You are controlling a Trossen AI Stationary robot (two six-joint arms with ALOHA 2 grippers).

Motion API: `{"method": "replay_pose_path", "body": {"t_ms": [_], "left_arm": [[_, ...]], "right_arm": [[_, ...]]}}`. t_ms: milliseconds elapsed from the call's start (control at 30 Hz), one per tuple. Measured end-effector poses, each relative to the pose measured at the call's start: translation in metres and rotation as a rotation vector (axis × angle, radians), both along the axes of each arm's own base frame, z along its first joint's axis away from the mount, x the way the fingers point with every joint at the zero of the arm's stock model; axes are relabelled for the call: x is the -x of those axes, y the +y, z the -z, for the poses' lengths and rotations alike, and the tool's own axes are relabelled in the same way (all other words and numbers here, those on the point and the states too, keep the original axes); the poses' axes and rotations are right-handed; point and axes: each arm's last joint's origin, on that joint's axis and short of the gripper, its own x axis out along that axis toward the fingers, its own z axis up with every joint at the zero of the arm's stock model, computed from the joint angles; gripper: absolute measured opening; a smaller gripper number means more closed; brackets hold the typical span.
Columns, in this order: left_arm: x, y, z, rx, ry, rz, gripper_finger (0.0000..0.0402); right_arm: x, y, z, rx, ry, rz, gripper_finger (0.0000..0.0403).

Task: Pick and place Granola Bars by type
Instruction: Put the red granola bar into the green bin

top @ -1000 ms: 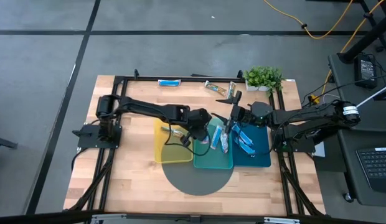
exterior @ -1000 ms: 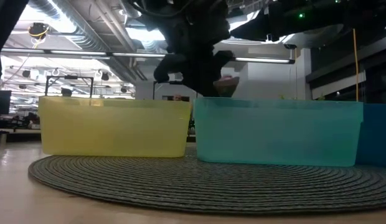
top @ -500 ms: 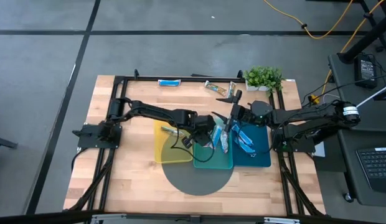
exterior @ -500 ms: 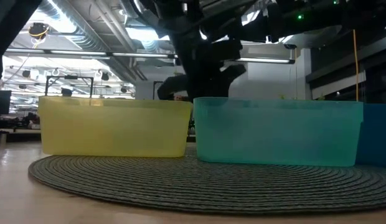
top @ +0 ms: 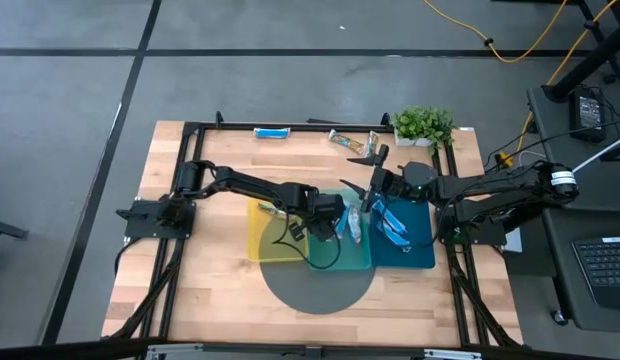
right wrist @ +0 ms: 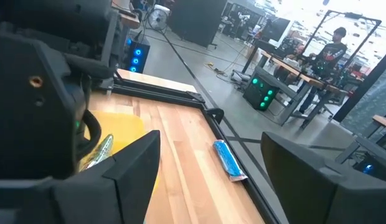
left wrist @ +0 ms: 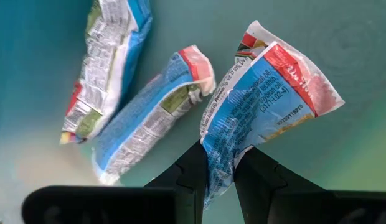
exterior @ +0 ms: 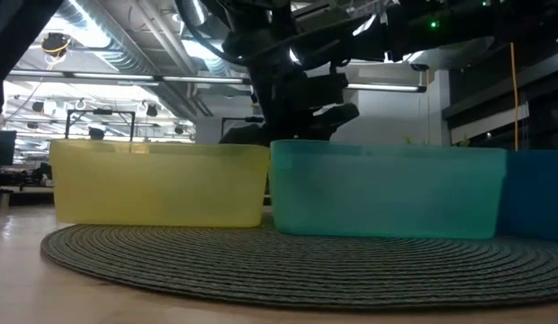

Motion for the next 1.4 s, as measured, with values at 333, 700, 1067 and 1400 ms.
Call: {"method": "replay_pose_path", "body": {"t_ms": [333, 700, 1067, 1400], "left_arm": [[0.0, -0.001, 0.0, -0.018, -0.005, -0.003, 0.0063], [0.0, 0.0, 0.0, -0.055, -0.005, -0.02, 0.0088], [-0.002, 0.001, -0.005, -0.096, -0.009, -0.042, 0.0117], [-0.011, 0.0, -0.039, -0.055, -0.027, -0.074, 0.0118]], "right_arm": [[0.0, 0.0, 0.0, 0.0, 0.0, 0.0, 0.028], [0.0, 0.0, 0.0, 0.0, 0.0, 0.0, 0.028], [0.0, 0.0, 0.0, 0.0, 0.0, 0.0, 0.028], [0.0, 0.0, 0.001, -0.001, 0.01, 0.0, 0.028]]}}
